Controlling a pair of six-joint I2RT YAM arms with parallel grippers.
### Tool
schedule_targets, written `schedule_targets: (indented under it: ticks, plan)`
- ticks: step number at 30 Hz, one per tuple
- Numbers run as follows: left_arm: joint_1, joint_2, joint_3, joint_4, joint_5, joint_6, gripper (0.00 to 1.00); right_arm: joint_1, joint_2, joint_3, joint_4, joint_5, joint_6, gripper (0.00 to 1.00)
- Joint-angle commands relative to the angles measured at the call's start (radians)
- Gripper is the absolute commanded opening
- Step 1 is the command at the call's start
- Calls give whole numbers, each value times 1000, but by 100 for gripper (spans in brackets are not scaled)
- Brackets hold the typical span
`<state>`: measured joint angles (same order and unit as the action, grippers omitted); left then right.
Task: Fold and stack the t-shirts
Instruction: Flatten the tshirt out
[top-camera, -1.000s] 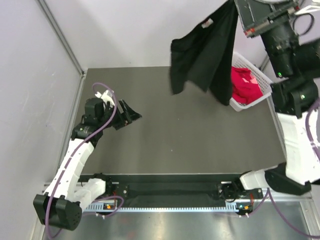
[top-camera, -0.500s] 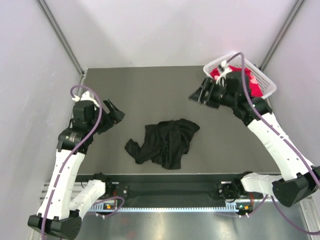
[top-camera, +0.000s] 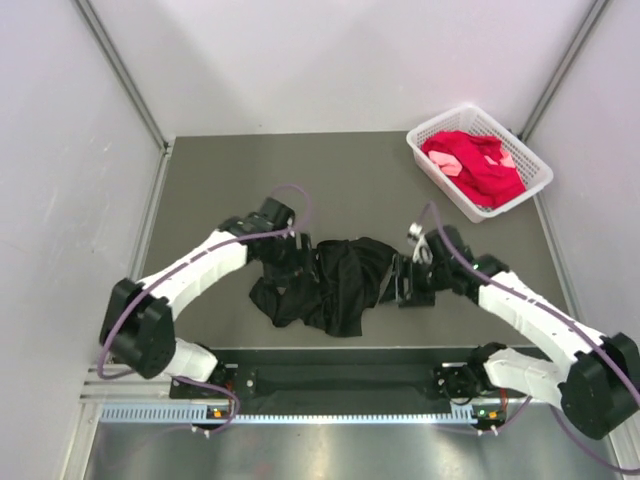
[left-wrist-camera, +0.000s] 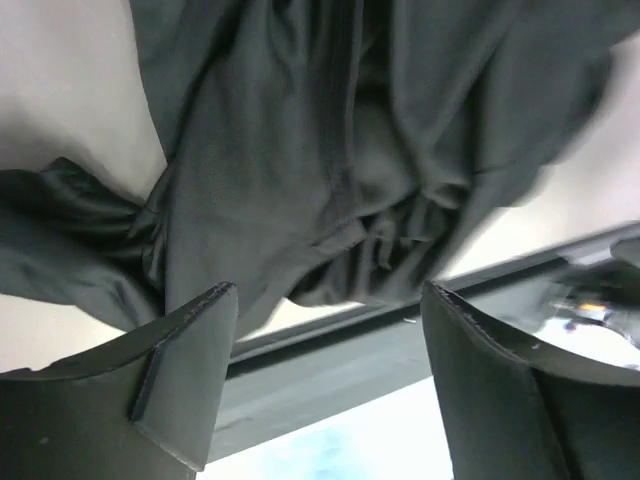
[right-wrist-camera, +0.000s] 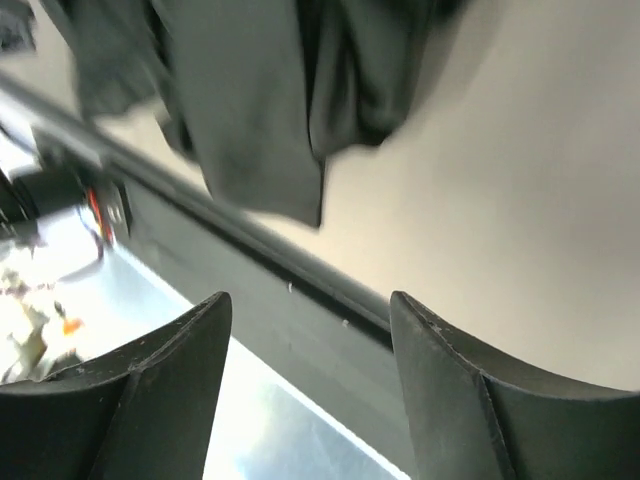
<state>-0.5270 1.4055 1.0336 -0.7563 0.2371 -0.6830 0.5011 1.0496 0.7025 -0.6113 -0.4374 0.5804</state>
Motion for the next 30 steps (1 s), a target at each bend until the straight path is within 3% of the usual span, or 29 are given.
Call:
schedule_targets:
  ticks: [1,5,11,15,19,22,26,29,30]
  plan:
    - [-83,45,-1,3,-103,-13,78,85,26,-70,294,-109,103,65]
    - [-117,131,-4,26,-159,2,75,181,150,-110,468,-52,141,66]
    - [-119,229,-12,172,-79,-4,65,258,280,-101,611,112,125,61]
    - [-117,302,8,178,-104,7,51,260,357,-84,636,161,90,49]
    - [-116,323,8,184,-105,31,42,260,398,-75,628,167,78,46]
    - [-110,331,19,160,-120,46,27,260,418,-78,639,166,85,42]
    - [-100,291,42,118,-139,79,16,261,429,-80,653,178,84,40]
    - [-94,242,83,45,-174,106,6,261,421,-77,665,169,82,24]
    - [-93,227,95,29,-185,114,5,261,418,-72,659,164,82,13]
